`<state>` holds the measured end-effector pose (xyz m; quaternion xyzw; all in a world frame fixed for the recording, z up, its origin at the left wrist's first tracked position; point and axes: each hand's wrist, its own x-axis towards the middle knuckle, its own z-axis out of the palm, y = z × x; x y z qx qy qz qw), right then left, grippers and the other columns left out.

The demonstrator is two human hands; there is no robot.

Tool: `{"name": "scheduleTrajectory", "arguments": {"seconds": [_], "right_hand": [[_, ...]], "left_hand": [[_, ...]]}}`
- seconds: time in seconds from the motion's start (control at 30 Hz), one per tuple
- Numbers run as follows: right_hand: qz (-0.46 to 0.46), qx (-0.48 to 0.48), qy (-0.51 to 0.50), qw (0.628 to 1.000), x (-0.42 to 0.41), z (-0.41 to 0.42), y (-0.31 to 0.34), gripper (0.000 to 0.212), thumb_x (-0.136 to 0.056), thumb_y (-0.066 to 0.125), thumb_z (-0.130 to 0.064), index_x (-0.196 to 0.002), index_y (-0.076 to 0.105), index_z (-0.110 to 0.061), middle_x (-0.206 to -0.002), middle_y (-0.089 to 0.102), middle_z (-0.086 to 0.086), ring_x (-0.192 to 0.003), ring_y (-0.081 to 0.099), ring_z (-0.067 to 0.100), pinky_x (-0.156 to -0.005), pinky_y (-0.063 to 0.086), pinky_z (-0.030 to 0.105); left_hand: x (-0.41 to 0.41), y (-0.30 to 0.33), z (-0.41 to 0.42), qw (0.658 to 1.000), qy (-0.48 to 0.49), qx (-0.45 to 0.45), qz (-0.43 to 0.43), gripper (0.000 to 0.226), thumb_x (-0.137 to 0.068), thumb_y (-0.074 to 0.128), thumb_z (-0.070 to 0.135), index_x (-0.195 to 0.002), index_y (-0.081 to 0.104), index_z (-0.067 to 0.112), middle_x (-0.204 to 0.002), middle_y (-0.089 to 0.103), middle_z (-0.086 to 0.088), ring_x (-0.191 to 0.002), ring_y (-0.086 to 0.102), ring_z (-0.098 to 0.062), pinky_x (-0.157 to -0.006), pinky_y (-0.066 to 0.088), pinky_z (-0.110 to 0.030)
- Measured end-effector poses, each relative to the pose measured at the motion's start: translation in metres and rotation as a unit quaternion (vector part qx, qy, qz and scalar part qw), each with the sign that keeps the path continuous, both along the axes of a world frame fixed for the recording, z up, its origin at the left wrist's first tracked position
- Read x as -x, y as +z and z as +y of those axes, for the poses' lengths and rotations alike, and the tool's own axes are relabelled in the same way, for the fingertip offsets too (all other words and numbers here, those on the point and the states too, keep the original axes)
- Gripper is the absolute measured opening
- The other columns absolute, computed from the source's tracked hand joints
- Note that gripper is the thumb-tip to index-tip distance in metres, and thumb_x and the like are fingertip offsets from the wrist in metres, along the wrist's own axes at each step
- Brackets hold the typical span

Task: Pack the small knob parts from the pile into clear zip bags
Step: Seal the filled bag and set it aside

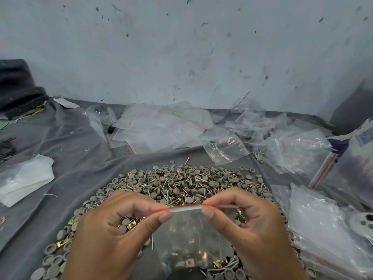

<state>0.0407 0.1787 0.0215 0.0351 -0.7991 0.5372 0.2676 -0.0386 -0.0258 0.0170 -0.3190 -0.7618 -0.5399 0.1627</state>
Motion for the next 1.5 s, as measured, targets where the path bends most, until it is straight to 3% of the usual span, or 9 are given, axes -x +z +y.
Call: {"name": "scheduleTrajectory", "arguments": {"seconds": [0.23,0.4,0.53,0.73,0.9,1.0,1.13,1.3,1.5], "right_hand": [[-0.013,0.044,0.007,0.999,0.0,0.0,-0.002,0.025,-0.076,0.072,-0.063,-0.085,0.076,-0.039,-0.074,0.07,-0.013,-0.065,0.061,0.003,-0.06,0.046,0.011],[-0.036,0.088,0.033,0.995,0.0,-0.002,0.0,0.037,-0.069,0.073,-0.075,-0.082,0.077,-0.041,-0.071,0.069,-0.013,-0.063,0.059,-0.002,-0.059,0.044,0.011],[-0.035,0.067,0.036,0.997,0.001,-0.002,0.0,0.04,-0.072,0.07,-0.076,-0.087,0.077,-0.039,-0.071,0.067,-0.016,-0.063,0.055,0.001,-0.058,0.042,0.015],[-0.022,0.088,0.038,0.995,0.002,0.0,-0.001,0.031,-0.071,0.077,-0.068,-0.082,0.079,-0.039,-0.076,0.071,-0.008,-0.065,0.059,0.001,-0.061,0.045,0.014],[-0.03,0.08,0.044,0.995,0.0,0.004,0.001,0.027,-0.073,0.079,-0.061,-0.084,0.08,-0.037,-0.079,0.072,0.0,-0.066,0.061,0.007,-0.062,0.049,0.02],[-0.059,0.012,0.024,0.998,0.0,0.006,0.003,0.025,-0.078,0.072,-0.059,-0.089,0.076,-0.037,-0.074,0.07,-0.014,-0.067,0.064,0.004,-0.061,0.048,0.015],[-0.061,-0.079,0.019,0.995,-0.001,0.004,0.004,0.018,-0.081,0.068,-0.054,-0.092,0.071,-0.039,-0.088,0.069,-0.02,-0.083,0.068,0.007,-0.073,0.051,0.016],[-0.033,-0.077,0.016,0.996,-0.002,-0.003,0.003,0.012,-0.086,0.067,-0.049,-0.087,0.072,-0.038,-0.09,0.07,-0.019,-0.088,0.067,0.01,-0.072,0.053,0.018],[-0.009,-0.067,0.01,0.998,-0.001,-0.003,-0.001,0.006,-0.086,0.077,-0.029,-0.089,0.078,-0.024,-0.085,0.072,-0.013,-0.084,0.07,0.015,-0.069,0.055,0.024]], "left_hand": [[0.003,-0.004,0.002,0.999,-0.022,-0.031,-0.015,0.021,-0.064,0.072,0.057,-0.082,0.077,0.047,-0.069,0.072,0.015,-0.062,0.068,-0.001,-0.064,0.051,-0.007],[0.005,-0.008,0.002,0.997,0.003,-0.068,-0.037,0.036,-0.062,0.072,0.075,-0.079,0.078,0.044,-0.072,0.074,0.012,-0.062,0.07,-0.002,-0.064,0.052,-0.008],[0.011,-0.006,-0.003,0.999,0.006,-0.029,0.012,0.022,-0.072,0.073,0.062,-0.083,0.076,0.042,-0.079,0.074,0.02,-0.07,0.07,0.002,-0.068,0.053,-0.011],[0.008,-0.002,0.001,0.998,-0.013,-0.066,0.017,0.016,-0.064,0.075,0.05,-0.074,0.077,0.037,-0.072,0.073,0.017,-0.064,0.07,0.001,-0.065,0.052,-0.008],[0.003,0.002,0.002,0.999,0.0,-0.026,0.028,0.016,-0.064,0.072,0.051,-0.064,0.076,0.036,-0.073,0.073,0.022,-0.067,0.069,0.004,-0.068,0.051,-0.006],[0.005,-0.002,0.001,1.0,-0.007,-0.022,-0.018,0.025,-0.063,0.07,0.058,-0.081,0.077,0.042,-0.073,0.073,0.018,-0.067,0.07,0.0,-0.067,0.053,-0.014],[0.003,-0.002,0.002,0.999,-0.017,0.013,-0.033,0.029,-0.067,0.064,0.068,-0.087,0.073,0.049,-0.077,0.072,0.02,-0.074,0.068,0.001,-0.072,0.05,-0.009],[-0.004,-0.001,0.007,0.998,0.008,0.043,-0.035,0.026,-0.077,0.058,0.061,-0.094,0.068,0.045,-0.087,0.069,0.024,-0.086,0.064,0.002,-0.072,0.043,-0.004],[-0.01,-0.001,0.006,0.996,-0.035,0.03,-0.078,0.022,-0.081,0.064,0.058,-0.098,0.07,0.044,-0.094,0.071,0.024,-0.09,0.067,-0.001,-0.071,0.047,-0.01]]}}
